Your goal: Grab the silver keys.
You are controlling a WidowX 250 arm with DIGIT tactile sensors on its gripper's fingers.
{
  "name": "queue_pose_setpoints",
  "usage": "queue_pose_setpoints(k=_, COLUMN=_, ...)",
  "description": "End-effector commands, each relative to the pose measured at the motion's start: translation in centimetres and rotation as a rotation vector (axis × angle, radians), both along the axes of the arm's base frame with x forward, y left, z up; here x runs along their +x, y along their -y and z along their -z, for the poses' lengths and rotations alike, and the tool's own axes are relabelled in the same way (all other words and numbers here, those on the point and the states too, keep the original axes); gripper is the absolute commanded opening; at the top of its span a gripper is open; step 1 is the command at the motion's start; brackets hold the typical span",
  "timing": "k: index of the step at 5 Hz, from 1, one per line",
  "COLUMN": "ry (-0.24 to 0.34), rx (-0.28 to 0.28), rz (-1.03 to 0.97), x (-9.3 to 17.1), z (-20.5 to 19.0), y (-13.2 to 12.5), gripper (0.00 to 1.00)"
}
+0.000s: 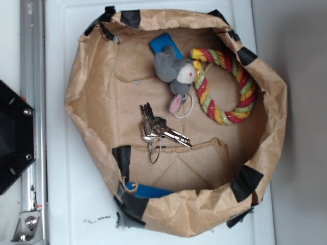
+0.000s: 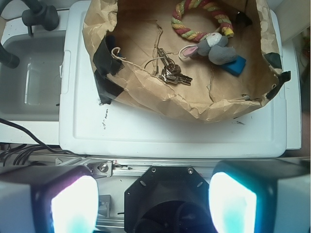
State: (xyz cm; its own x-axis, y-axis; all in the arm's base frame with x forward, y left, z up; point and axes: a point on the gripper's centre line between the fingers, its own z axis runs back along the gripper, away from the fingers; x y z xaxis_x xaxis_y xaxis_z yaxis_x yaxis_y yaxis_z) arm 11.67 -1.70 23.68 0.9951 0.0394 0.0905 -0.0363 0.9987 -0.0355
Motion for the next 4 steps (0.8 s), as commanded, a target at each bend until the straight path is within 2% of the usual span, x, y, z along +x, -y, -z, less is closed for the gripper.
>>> queue_pose_setpoints(k=1, ry=0.0, rx=0.0, rz=0.0, x=0.0, z=0.0, y=0.0, gripper=1.0)
queue_pose_setpoints(k=2, ry=0.015, rx=0.013, rz=-0.119, x=2.6, z=1.5, y=2.1, gripper=1.0)
queue_pose_setpoints(k=4, ry=0.038, rx=0.031, rz=-0.386, x=8.2, z=4.3, y=3.6, gripper=1.0)
